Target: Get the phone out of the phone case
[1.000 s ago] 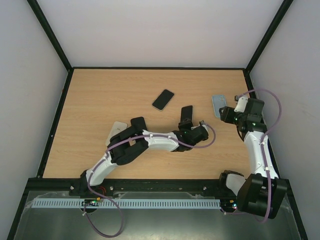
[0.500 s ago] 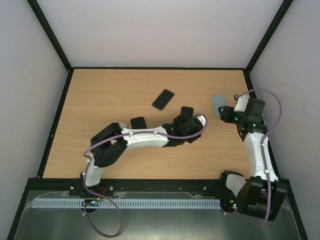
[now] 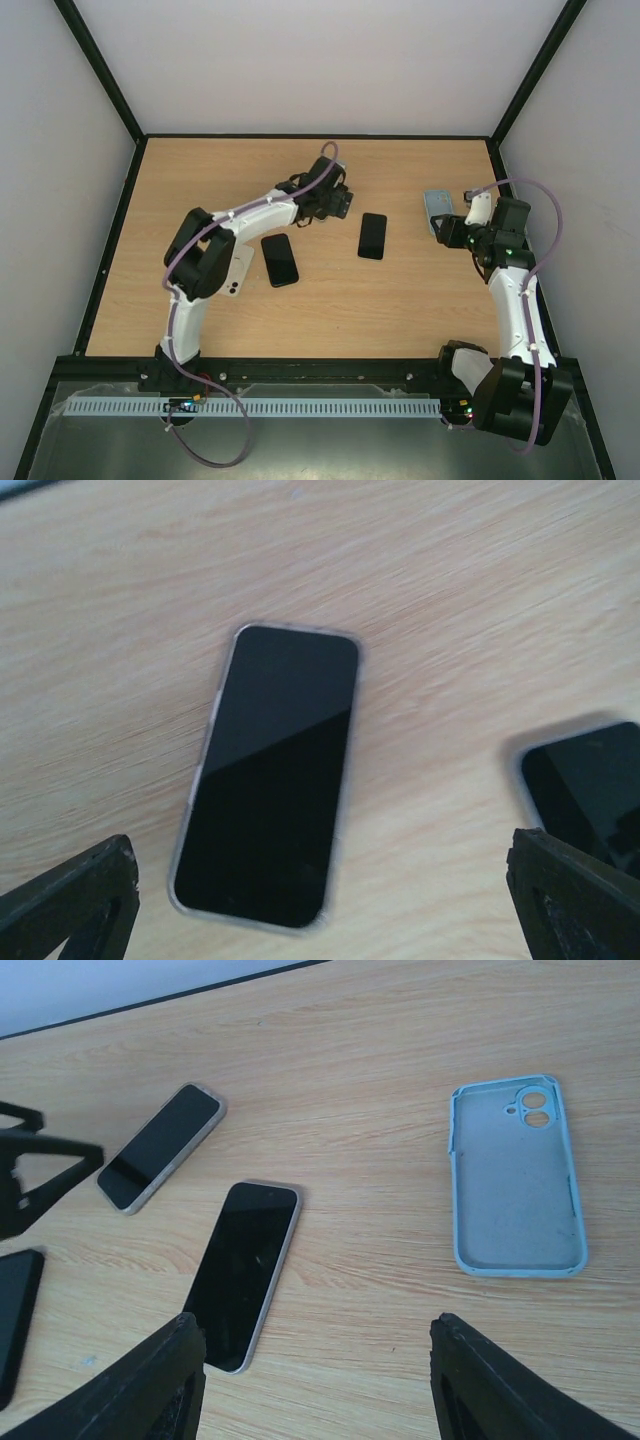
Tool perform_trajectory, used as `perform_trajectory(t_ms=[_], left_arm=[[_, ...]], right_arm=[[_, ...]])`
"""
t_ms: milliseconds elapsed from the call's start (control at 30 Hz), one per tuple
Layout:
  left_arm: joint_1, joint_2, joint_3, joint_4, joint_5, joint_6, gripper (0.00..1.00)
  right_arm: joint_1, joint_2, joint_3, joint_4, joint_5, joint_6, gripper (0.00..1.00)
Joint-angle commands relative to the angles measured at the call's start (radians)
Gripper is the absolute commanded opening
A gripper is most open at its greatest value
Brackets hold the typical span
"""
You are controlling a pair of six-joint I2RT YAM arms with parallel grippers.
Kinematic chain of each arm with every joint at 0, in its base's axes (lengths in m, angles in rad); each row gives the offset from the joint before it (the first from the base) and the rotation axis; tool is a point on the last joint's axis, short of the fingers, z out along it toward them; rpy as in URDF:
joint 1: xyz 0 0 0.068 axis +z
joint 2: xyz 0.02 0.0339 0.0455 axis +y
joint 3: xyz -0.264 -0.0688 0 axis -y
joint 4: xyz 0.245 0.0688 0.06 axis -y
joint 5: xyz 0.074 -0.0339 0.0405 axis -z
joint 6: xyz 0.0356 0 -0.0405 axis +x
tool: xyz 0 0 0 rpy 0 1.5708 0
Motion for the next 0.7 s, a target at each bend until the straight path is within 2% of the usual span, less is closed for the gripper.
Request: perform_trajectory(t_ms=[0,267,500,667], left_arm=[[0.087,0.107,0.080,-0.043,0.188,0.010,1.00],[0.190,0.241,0.205,-0.066,0.358,0.057,1.00],[0.196,0.342,0.330,-0.142,0.369,0.122,1.00],[0.184,0.369,0.349,-0.169,0.381,0.148,1.00]], right_arm=[[-0.003,-0.018,0.008,-0.031,-0.044,-0.021,0.60],[-0.003,0.007,0.011,-0.046,-0.072,-0.032,0.60],[-0.003,0.041,0.021,-0.065,-0.094,-0.046,0.60],[-0.003,0.045,0.022,-0.062,-0.074,-0.042,0.60]])
